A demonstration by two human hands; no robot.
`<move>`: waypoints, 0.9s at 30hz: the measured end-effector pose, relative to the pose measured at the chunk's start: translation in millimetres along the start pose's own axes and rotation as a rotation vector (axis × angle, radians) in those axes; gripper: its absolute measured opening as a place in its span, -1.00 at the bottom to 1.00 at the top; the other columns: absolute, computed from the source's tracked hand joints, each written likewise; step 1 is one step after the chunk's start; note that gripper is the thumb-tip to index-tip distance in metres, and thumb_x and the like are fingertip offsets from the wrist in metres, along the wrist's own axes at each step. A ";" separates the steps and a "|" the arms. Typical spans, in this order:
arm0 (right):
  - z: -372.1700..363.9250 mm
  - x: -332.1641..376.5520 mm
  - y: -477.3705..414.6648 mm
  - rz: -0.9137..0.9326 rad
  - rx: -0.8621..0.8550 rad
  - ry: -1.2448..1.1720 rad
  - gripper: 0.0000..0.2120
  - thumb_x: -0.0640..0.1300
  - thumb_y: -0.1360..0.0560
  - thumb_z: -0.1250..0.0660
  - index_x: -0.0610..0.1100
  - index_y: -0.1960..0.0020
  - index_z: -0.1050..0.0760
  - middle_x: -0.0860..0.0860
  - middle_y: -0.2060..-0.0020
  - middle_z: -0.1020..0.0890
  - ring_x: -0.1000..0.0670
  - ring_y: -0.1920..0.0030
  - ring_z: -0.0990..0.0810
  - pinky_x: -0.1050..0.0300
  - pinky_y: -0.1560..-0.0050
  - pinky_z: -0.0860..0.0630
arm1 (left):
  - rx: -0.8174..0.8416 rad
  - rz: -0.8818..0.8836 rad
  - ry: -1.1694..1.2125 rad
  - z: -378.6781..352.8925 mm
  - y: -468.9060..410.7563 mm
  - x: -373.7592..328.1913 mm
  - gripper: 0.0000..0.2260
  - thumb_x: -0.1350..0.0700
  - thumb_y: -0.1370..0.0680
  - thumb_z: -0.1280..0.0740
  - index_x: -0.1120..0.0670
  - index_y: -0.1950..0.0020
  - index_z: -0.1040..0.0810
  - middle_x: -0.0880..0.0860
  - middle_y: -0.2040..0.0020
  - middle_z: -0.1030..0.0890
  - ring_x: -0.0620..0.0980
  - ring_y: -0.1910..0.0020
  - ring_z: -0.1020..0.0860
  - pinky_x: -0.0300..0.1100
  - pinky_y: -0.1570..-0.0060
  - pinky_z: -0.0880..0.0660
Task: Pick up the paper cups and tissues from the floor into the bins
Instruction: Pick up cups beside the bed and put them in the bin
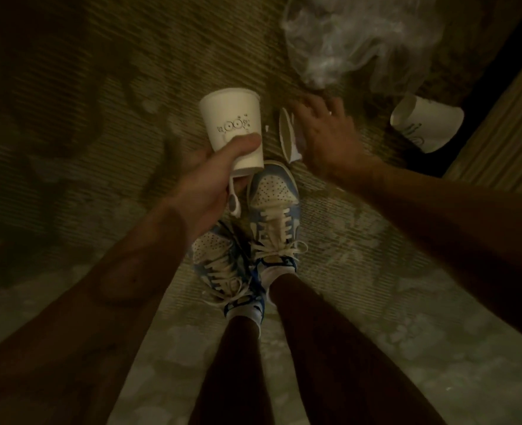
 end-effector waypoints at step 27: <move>335.4 11.3 152.3 -0.417 -0.127 -1.758 -0.91 -0.07 -0.52 -0.38 0.04 -0.02 -0.51 0.01 0.00 -0.65 0.05 0.02 -0.65 0.06 0.09 -0.65 | 0.099 -0.087 -0.174 -135.6 263.6 -251.4 -0.39 0.05 -0.17 -0.52 0.22 -0.17 -0.53 0.16 0.08 -0.72 0.07 0.15 -0.71 -0.15 0.32 -0.61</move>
Point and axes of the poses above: each hand's wrist, its own y-axis away from the middle knuckle, its own z-axis out of the back of the hand, x = y × z, the point moved 6 cm from there along -y, towards the middle knuckle
